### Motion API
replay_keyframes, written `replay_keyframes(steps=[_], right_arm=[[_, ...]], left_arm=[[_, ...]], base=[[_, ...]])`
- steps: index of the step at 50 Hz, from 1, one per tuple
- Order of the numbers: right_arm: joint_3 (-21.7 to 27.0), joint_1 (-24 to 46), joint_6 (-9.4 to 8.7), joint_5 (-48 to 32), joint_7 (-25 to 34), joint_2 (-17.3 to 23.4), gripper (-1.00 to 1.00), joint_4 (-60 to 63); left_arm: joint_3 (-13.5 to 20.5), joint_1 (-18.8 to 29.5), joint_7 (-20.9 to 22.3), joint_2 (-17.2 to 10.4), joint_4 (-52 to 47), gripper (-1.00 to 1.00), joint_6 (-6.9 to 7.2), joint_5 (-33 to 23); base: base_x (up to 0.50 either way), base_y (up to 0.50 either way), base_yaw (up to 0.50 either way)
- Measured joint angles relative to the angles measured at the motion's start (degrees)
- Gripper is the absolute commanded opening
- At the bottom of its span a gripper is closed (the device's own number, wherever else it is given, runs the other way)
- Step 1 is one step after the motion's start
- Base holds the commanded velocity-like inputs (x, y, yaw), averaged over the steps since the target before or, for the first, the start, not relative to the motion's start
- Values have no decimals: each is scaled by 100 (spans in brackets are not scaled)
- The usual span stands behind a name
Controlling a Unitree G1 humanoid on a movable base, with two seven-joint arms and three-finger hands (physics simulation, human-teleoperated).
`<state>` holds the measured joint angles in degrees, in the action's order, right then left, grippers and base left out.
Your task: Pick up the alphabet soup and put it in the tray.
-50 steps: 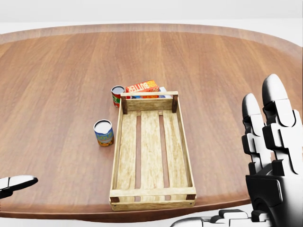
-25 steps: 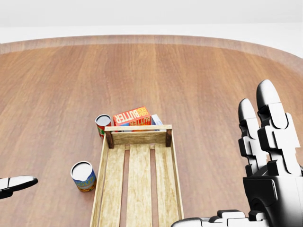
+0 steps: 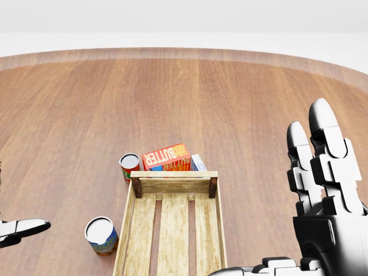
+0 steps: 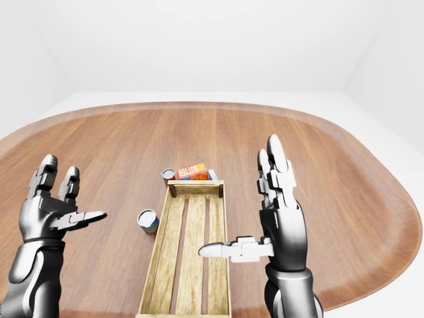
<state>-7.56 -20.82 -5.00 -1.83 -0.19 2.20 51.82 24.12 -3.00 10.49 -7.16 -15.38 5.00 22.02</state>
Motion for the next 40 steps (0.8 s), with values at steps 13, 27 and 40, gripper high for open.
replay_keyframes(steps=[13, 27, 40], right_arm=[[7, -22, 0, 52, -11, -2, 97, 7], [-11, -37, 0, 68, -26, 12, 96, 28], [63, -59, 0, 110, 19, -6, 97, 75]], left_arm=[[-79, -49, 79, -27, 94, 100, 0, -170], [-423, 38, 468, -267, 254, 100, 0, -2120], [-852, 619, 507, -569, 1259, 100, 0, -3958]], base=[[19, 1, 0], [0, 0, 0], [0, 0, 0]])
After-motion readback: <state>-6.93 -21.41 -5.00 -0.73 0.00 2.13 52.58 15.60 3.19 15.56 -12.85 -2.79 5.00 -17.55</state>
